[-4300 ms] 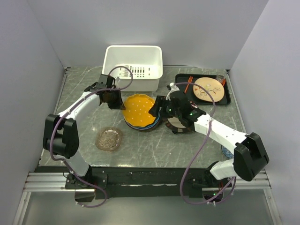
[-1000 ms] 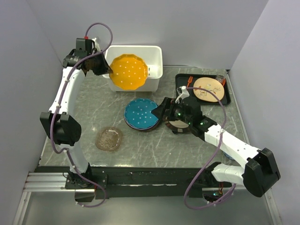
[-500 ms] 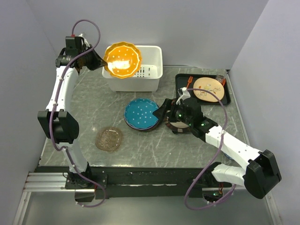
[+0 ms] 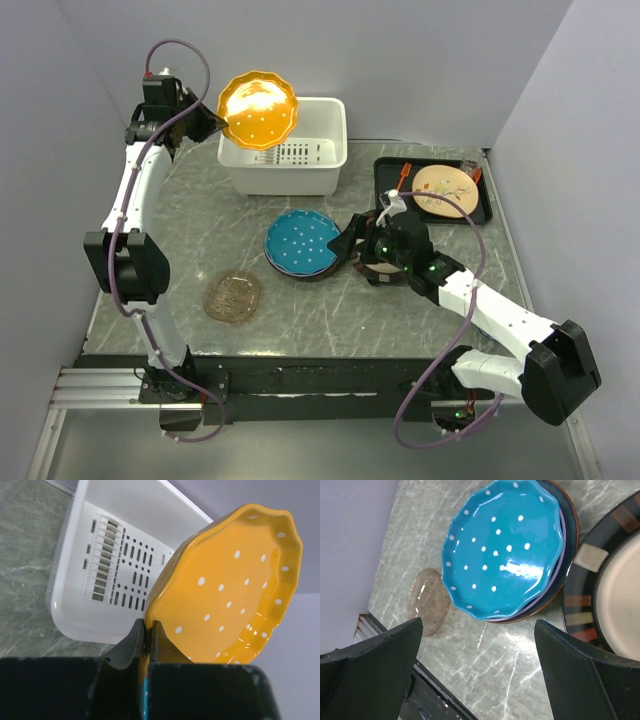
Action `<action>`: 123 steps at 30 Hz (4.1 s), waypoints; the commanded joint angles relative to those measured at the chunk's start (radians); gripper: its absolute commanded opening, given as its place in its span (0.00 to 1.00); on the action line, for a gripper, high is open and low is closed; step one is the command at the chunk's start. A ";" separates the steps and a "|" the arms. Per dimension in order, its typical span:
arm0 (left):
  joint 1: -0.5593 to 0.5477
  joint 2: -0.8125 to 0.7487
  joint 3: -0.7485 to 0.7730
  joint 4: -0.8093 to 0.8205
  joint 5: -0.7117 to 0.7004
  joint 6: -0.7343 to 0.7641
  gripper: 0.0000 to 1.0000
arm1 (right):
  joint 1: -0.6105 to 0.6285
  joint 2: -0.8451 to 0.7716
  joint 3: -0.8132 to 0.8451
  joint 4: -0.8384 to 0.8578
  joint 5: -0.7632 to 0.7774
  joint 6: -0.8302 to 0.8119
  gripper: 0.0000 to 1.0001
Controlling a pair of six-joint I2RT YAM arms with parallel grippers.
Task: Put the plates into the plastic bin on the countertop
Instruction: Place the plate in the plastic bin, then pick up the plate at the center of the board.
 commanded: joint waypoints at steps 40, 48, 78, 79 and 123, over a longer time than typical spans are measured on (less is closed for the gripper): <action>-0.134 0.268 0.255 0.189 -0.338 0.035 0.01 | -0.007 -0.033 -0.057 0.024 0.014 -0.012 1.00; -0.189 0.335 0.358 0.174 -0.355 0.122 0.05 | -0.006 -0.028 -0.057 0.018 0.011 -0.015 1.00; -0.240 0.440 0.358 0.103 -0.390 0.298 0.03 | -0.007 -0.011 -0.072 0.021 -0.001 -0.013 1.00; -0.240 0.443 0.358 0.103 -0.388 0.300 0.05 | -0.007 -0.011 -0.070 0.020 -0.001 -0.013 1.00; -0.220 0.247 0.289 0.103 -0.286 0.311 0.92 | -0.006 -0.001 -0.066 0.000 -0.006 -0.013 1.00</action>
